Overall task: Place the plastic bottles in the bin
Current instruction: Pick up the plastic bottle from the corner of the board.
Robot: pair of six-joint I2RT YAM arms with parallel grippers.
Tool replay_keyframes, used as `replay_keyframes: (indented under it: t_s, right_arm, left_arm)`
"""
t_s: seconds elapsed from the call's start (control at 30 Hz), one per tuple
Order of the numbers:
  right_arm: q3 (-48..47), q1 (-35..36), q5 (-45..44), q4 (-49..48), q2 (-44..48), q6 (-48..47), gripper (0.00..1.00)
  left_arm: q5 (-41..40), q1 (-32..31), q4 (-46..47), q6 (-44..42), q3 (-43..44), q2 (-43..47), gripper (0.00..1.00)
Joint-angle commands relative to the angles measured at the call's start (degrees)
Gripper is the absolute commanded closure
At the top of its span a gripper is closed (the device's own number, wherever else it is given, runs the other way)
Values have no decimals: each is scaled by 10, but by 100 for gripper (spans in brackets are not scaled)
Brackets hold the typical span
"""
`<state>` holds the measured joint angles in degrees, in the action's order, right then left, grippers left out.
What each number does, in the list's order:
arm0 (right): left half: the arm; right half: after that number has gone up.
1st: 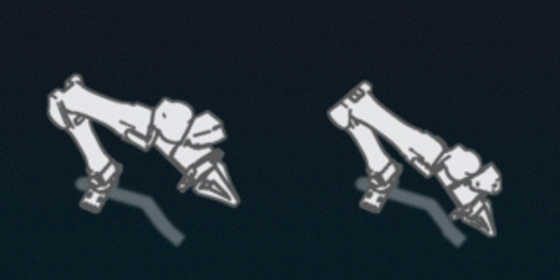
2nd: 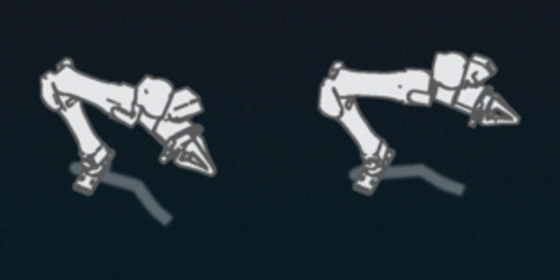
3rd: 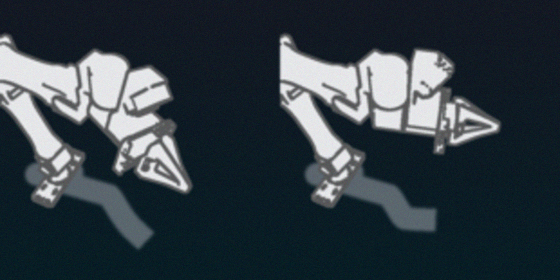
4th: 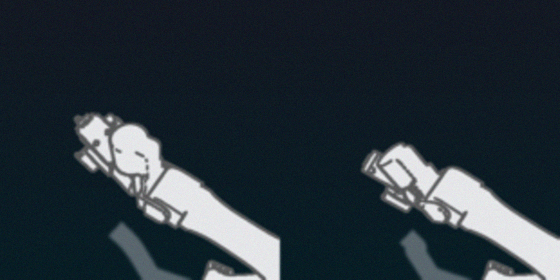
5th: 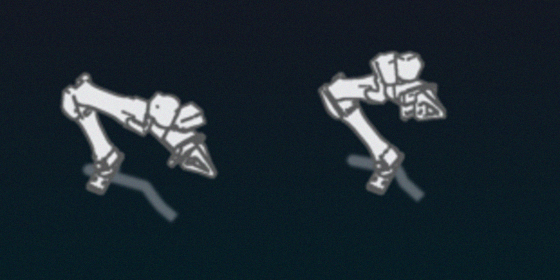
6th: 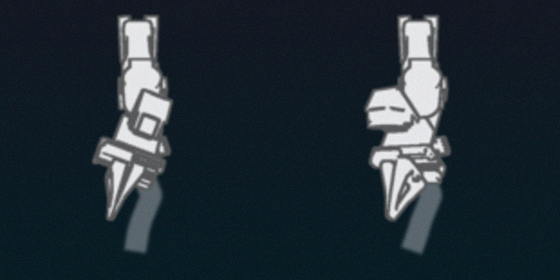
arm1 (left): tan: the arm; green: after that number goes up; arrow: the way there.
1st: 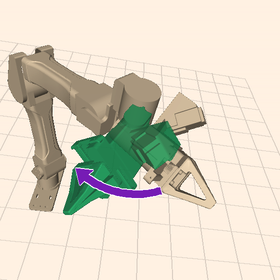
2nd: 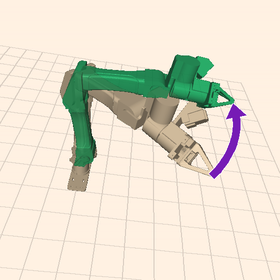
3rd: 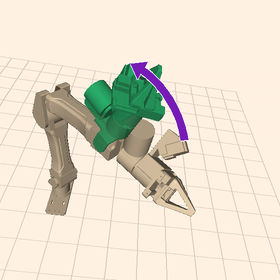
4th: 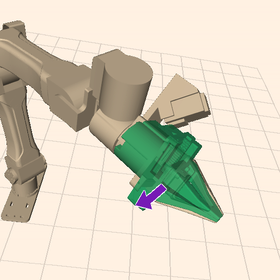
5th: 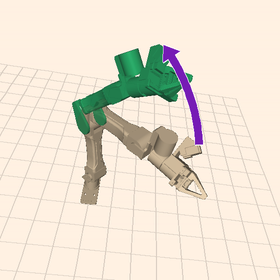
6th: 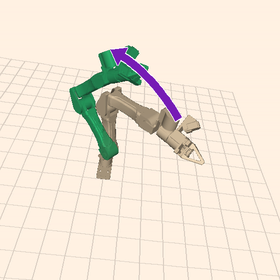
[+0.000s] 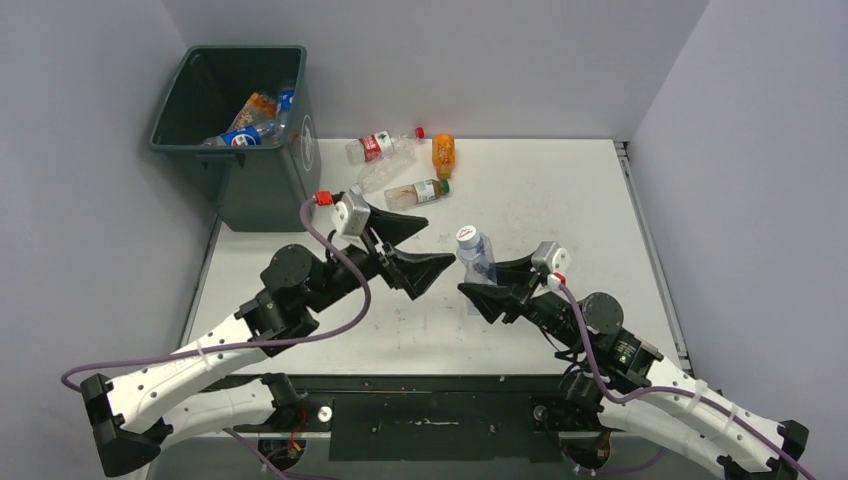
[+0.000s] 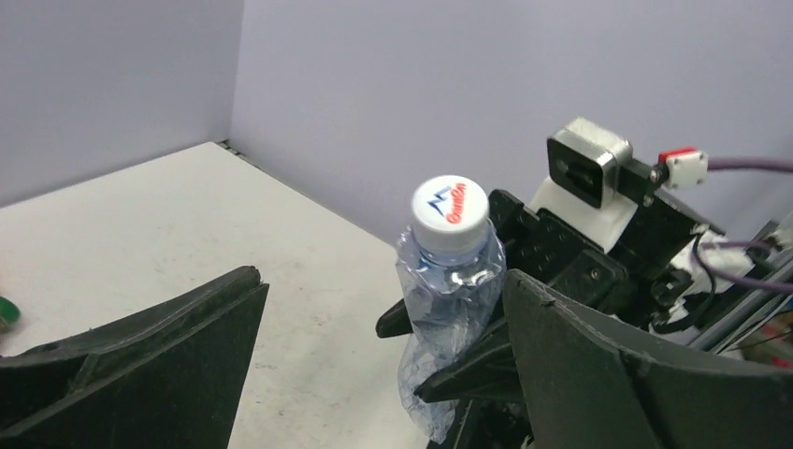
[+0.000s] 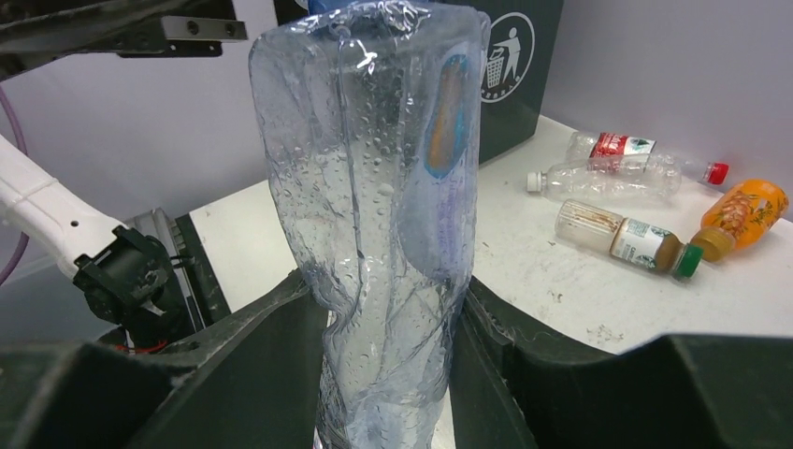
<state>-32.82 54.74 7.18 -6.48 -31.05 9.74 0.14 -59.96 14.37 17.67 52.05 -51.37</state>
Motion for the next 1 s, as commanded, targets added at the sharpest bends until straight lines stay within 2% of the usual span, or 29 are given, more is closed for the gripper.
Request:
replay_keyframes:
  t_s: [0.0,0.07,0.17,0.4,0.57,0.83,0.9,0.97]
  right_arm:
    - [16,0,-5,-76,4,16,78]
    - [19,0,4,-85,-3,20,78]
    - [13,0,16,-88,-19,22,78]
    - [14,1,21,-94,-20,24,78]
    - [19,1,26,-101,-20,29,78]
    - [20,2,35,-93,-24,26,78]
    - [21,2,37,-93,-24,26,79]
    - [22,2,37,-91,-21,27,79]
  left_arm:
    - [142,60,75,158,39,-14,0]
    - [152,61,57,159,59,-35,10]
    - [163,61,39,162,80,-59,17]
    - [173,60,51,173,81,-72,20]
    - [175,60,51,178,87,-91,29]
    - [172,59,59,187,96,-116,34]
    - [171,59,67,192,98,-122,42]
    - [171,59,72,196,101,-128,56]
